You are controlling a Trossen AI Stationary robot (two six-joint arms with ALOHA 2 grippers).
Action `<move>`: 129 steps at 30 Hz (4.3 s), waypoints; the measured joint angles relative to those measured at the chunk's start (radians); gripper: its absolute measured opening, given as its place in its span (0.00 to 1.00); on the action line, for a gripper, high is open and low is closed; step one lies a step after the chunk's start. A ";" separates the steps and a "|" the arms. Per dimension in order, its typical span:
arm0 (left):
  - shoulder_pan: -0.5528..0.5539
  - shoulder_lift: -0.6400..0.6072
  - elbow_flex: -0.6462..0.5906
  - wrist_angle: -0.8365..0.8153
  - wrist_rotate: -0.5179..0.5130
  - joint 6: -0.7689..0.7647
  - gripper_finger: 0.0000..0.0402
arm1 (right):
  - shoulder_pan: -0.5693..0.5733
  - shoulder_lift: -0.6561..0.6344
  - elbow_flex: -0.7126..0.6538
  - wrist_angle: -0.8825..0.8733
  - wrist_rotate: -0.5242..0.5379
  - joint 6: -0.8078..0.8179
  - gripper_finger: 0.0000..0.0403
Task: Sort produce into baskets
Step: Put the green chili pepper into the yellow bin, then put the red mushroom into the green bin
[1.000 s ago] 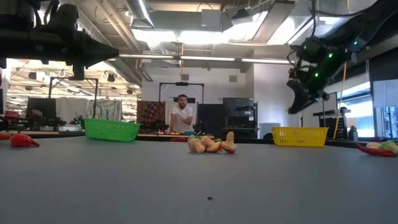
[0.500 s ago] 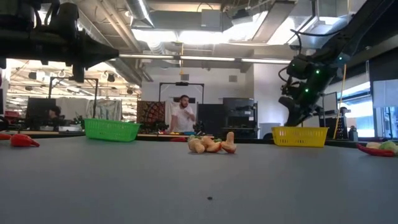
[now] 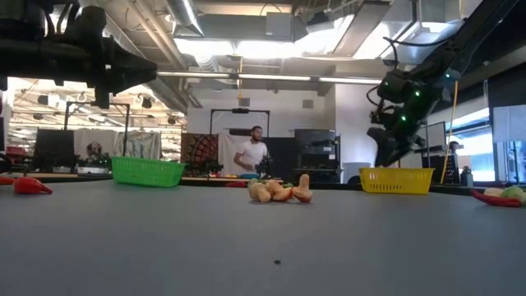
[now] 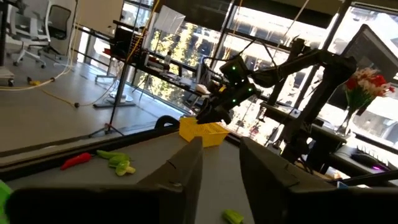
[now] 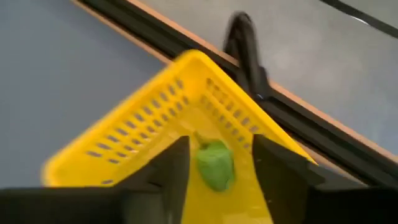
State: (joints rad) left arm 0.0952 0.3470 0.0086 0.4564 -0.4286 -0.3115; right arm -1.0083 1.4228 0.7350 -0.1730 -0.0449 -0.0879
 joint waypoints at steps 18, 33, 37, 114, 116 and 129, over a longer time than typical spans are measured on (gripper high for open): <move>-0.002 0.000 0.000 -0.004 -0.002 0.001 0.41 | 0.543 -0.062 0.130 0.059 -0.230 -0.047 0.56; -0.001 0.000 0.001 0.013 -0.002 -0.012 0.41 | 0.782 0.137 0.129 0.206 -0.157 -0.070 0.56; -0.001 0.001 0.002 0.012 -0.002 -0.011 0.41 | 0.796 0.245 0.129 0.270 -0.150 -0.035 0.56; 0.005 0.001 0.001 -0.027 -0.004 0.032 0.41 | 0.013 -0.043 0.008 -0.161 0.052 0.063 0.18; 0.005 0.001 0.001 -0.027 -0.004 0.032 0.41 | 0.013 -0.043 0.008 -0.161 0.052 0.085 0.23; 0.005 0.001 0.001 -0.029 -0.004 0.032 0.41 | 0.055 -0.043 0.057 -0.130 -0.025 0.085 0.55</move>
State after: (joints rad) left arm 0.1001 0.3477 0.0093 0.4277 -0.4324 -0.2797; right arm -0.9532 1.3800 0.7917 -0.3029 -0.0697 -0.0034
